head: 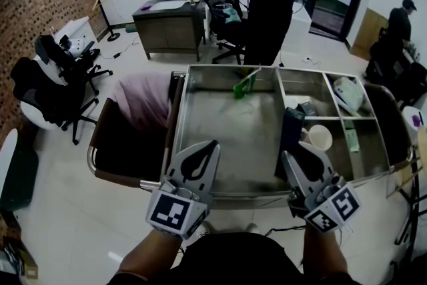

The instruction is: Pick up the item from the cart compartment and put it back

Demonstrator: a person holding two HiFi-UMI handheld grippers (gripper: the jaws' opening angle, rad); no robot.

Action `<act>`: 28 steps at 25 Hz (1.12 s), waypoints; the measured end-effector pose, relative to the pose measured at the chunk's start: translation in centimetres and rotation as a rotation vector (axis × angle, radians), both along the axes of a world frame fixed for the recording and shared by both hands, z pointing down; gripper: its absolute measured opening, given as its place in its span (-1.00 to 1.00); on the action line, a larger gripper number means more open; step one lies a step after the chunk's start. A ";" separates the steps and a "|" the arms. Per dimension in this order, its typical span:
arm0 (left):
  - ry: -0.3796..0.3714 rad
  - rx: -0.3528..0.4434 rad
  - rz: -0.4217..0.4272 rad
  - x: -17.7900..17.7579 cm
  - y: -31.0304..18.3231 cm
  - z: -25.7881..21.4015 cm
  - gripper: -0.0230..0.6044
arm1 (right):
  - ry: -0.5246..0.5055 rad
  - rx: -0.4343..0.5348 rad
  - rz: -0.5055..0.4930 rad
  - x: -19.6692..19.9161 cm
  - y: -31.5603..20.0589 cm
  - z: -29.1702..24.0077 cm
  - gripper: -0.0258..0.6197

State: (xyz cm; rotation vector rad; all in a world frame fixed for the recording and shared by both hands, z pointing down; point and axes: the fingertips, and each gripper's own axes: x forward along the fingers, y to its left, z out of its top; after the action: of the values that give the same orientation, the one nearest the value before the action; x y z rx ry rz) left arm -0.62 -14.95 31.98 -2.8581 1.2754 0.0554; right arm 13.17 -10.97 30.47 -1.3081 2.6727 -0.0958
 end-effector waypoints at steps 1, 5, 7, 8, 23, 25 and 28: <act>0.000 0.000 -0.001 -0.1 0.0 0.1 -0.93 | 0.001 -0.001 0.002 0.0 -0.1 0.1 -0.60; 0.000 0.000 -0.006 -0.5 0.0 0.2 -0.93 | 0.018 -0.015 0.017 -0.4 -0.8 0.2 -0.60; 0.000 -0.001 -0.009 -0.3 0.0 0.1 -0.93 | 0.030 -0.019 0.019 -0.2 -1.0 0.0 -0.59; -0.001 0.000 -0.010 -0.3 0.0 0.0 -0.93 | 0.034 -0.021 0.017 -0.2 -1.2 -0.1 -0.59; 0.005 -0.009 -0.026 -1.0 0.0 0.7 -0.93 | 0.320 -0.103 -0.019 -4.1 -8.9 0.3 -0.59; 0.007 -0.010 -0.029 -1.1 -0.1 0.6 -0.93 | 0.386 -0.114 -0.039 -4.9 -10.0 0.8 -0.59; 0.010 -0.012 -0.034 -1.3 -0.1 0.5 -0.93 | 0.488 -0.121 -0.059 -6.0 -11.5 1.7 -0.59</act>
State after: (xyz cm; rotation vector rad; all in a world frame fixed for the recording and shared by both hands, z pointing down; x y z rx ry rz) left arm -1.91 -15.03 32.46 -2.8488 1.3309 0.0624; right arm 7.14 -22.50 32.21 -1.4432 3.1550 0.0663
